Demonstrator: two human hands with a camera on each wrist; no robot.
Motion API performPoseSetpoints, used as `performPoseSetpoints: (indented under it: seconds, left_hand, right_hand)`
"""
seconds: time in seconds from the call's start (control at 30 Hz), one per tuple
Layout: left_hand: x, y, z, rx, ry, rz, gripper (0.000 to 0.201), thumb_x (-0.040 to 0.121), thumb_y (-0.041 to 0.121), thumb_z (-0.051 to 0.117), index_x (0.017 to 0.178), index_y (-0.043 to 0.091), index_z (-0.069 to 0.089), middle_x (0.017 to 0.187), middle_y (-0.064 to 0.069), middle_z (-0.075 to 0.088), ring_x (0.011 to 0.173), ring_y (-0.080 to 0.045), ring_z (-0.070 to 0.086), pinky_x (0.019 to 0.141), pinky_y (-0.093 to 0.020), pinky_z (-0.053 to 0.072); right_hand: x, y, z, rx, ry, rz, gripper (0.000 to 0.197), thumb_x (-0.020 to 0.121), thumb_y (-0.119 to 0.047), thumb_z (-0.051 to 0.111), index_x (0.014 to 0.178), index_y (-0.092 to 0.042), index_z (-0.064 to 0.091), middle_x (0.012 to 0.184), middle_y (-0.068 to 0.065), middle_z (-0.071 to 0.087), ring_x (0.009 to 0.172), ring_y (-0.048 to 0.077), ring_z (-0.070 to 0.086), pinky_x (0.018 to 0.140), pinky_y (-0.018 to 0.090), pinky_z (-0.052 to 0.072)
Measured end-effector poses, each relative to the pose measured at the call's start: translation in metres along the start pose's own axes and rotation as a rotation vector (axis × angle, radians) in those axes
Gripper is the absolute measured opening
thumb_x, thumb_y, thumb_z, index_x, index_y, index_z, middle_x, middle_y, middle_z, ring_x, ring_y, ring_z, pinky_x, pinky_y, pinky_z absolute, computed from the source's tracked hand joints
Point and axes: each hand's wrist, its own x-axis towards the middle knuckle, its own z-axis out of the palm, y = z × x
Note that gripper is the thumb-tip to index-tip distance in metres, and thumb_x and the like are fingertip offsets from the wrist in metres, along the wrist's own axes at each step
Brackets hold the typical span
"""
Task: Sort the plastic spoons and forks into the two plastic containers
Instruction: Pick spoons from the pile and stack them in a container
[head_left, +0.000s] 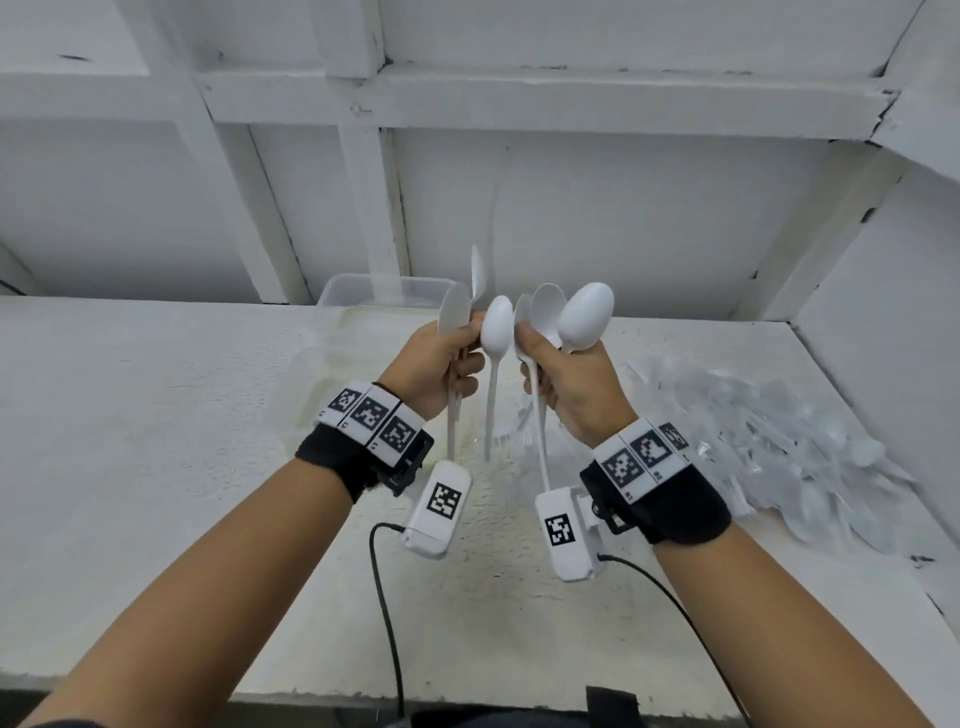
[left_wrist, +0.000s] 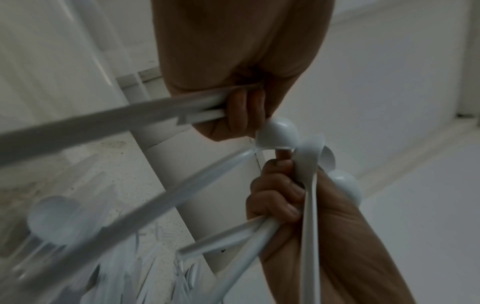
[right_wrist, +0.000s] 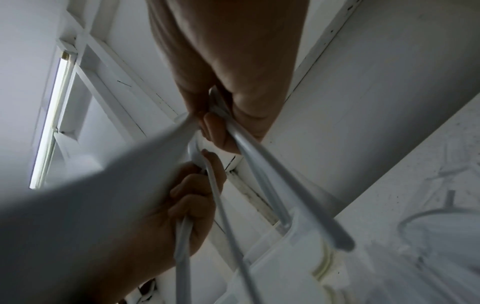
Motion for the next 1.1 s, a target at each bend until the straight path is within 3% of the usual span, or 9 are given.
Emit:
performPoseSetpoints:
  seconds: [0.07,0.17,0.3,0.43,0.57,0.63,0.7,0.8,1.1]
  left_hand:
    - [-0.006,-0.002,-0.005,-0.050,0.002,-0.020,0.020,0.098,0.012,0.041,0.090,0.012,0.059,0.061,0.006,0.045,0.041,-0.003,0.029,0.039,-0.014,0.021]
    - [-0.014,-0.005,-0.006,-0.072,0.012,-0.057,0.019,0.097,0.010,0.041,0.086,0.011,0.057,0.057,0.006,0.043,0.040,-0.003,0.029,0.037,-0.014,0.021]
    - [-0.022,-0.011,0.000,-0.006,0.065,-0.093,0.018,0.092,0.005,0.046,0.076,0.012,0.050,0.048,0.009,0.042,0.037,-0.003,0.029,0.036,-0.015,0.019]
    - [-0.024,-0.018,0.005,0.160,0.140,-0.075,0.005,0.091,0.010,0.051,0.086,0.010,0.052,0.067,-0.002,0.047,0.040,-0.005,0.029,0.036,-0.016,0.020]
    - [-0.028,-0.022,0.009,0.182,0.175,-0.055,0.021,0.094,0.014,0.048,0.073,0.014,0.049,0.047,0.007,0.041,0.039,-0.005,0.026,0.037,-0.016,0.018]
    - [-0.032,-0.025,0.010,0.201,0.175,-0.057,0.024,0.096,0.017,0.046,0.072,0.016,0.047,0.044,0.009,0.040,0.038,-0.004,0.025,0.038,-0.017,0.017]
    - [-0.033,-0.027,0.010,0.253,0.189,-0.056,0.019,0.097,0.028,0.045,0.084,0.016,0.051,0.056,0.005,0.044,0.040,-0.005,0.026,0.038,-0.017,0.019]
    - [-0.036,-0.030,0.006,0.368,0.212,-0.054,0.035,0.096,0.047,0.040,0.109,0.017,0.053,0.077,0.000,0.053,0.047,-0.008,0.029,0.042,-0.019,0.023]
    - [-0.048,-0.034,-0.001,0.633,0.039,0.072,0.026,0.098,0.037,0.042,0.107,0.019,0.059,0.075,0.001,0.059,0.050,-0.012,0.040,0.043,-0.021,0.030]
  right_hand:
    - [-0.004,0.004,0.006,0.015,0.012,0.009,0.020,0.087,-0.019,0.066,0.091,0.001,0.066,0.049,-0.006,0.051,0.046,0.008,0.050,0.051,0.027,0.040]
    - [-0.011,0.008,0.015,-0.038,0.018,0.011,0.012,0.086,-0.019,0.067,0.080,-0.008,0.064,0.048,-0.008,0.052,0.046,0.007,0.051,0.050,0.026,0.040]
    - [-0.021,0.012,0.025,-0.169,0.032,-0.026,0.021,0.085,-0.024,0.068,0.082,-0.004,0.064,0.069,0.010,0.060,0.064,0.018,0.058,0.062,0.034,0.048]
    - [-0.031,0.014,0.029,-0.230,0.066,-0.016,0.026,0.086,-0.028,0.066,0.067,-0.012,0.058,0.059,0.004,0.051,0.054,0.013,0.048,0.057,0.029,0.041]
    - [-0.040,0.018,0.029,-0.251,0.071,-0.022,0.021,0.087,-0.024,0.065,0.069,-0.017,0.056,0.057,-0.003,0.051,0.054,0.009,0.048,0.055,0.024,0.041]
    - [-0.042,0.020,0.027,-0.273,0.066,-0.008,0.020,0.086,-0.023,0.065,0.069,-0.016,0.056,0.055,-0.002,0.049,0.049,0.008,0.047,0.052,0.024,0.040]
    - [-0.043,0.019,0.023,-0.278,0.068,0.002,0.021,0.086,-0.023,0.065,0.069,-0.016,0.055,0.052,-0.001,0.047,0.043,0.005,0.044,0.049,0.023,0.038]
    - [-0.041,0.013,0.014,-0.261,0.111,0.005,0.019,0.087,-0.023,0.064,0.072,-0.016,0.055,0.054,0.000,0.048,0.046,0.007,0.047,0.050,0.022,0.040]
    - [-0.027,0.001,0.001,-0.368,0.100,-0.007,0.022,0.089,-0.020,0.061,0.070,-0.013,0.052,0.058,0.004,0.048,0.052,0.014,0.048,0.056,0.027,0.043]
